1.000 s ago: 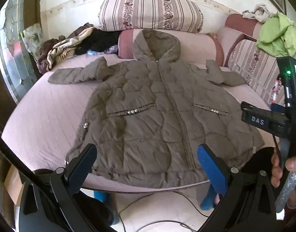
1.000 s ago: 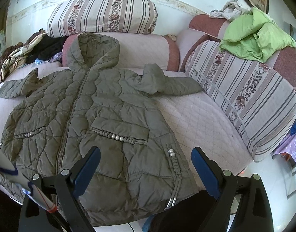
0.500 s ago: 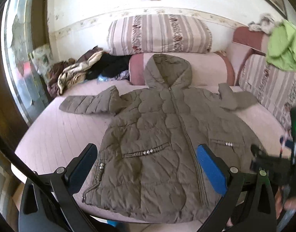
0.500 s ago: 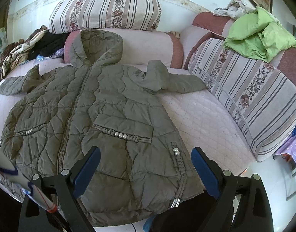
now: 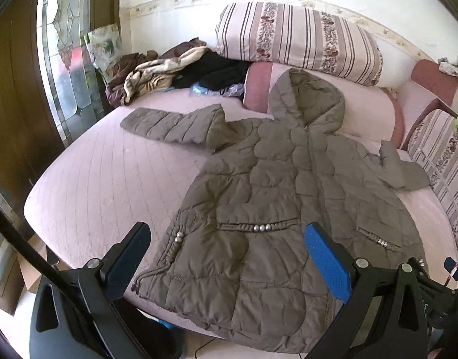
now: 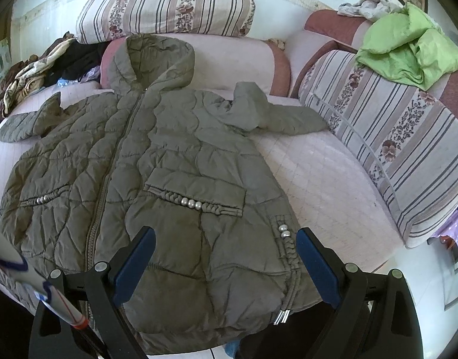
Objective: Fold large clothes
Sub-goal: 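Move both tools over the olive jacket toward its hem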
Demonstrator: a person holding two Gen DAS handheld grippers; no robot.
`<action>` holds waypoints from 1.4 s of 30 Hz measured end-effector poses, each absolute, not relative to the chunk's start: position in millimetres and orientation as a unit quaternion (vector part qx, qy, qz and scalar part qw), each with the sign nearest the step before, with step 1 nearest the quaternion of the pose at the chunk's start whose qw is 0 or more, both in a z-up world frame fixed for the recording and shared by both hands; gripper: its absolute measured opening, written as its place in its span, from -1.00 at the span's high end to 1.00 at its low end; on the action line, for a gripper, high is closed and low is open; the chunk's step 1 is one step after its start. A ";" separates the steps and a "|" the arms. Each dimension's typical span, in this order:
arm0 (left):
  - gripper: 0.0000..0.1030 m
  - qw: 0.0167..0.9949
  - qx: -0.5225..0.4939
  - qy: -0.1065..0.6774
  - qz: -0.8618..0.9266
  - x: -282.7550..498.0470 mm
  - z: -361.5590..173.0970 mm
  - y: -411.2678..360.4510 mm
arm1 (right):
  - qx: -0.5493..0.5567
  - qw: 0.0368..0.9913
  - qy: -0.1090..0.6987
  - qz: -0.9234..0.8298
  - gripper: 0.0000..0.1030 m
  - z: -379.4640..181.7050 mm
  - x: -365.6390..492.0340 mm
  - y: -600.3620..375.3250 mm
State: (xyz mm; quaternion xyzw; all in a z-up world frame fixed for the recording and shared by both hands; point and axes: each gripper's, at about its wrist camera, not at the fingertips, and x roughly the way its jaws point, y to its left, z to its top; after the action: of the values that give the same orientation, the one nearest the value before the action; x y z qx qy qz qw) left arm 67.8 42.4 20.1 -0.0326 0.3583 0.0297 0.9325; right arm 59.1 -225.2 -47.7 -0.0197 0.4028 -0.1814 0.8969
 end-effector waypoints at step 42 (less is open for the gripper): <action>-0.99 0.915 -0.028 0.400 0.050 81.5 -8.6 64.4 | -0.054 0.886 0.441 -0.131 -0.88 -60.3 77.6 -188.3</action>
State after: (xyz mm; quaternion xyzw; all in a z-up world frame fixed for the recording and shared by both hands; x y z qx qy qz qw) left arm 81.5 64.4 -8.6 -0.0277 0.3998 0.0504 0.9148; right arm 77.6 -188.3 -60.3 -0.0540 0.4411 -0.1314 0.8861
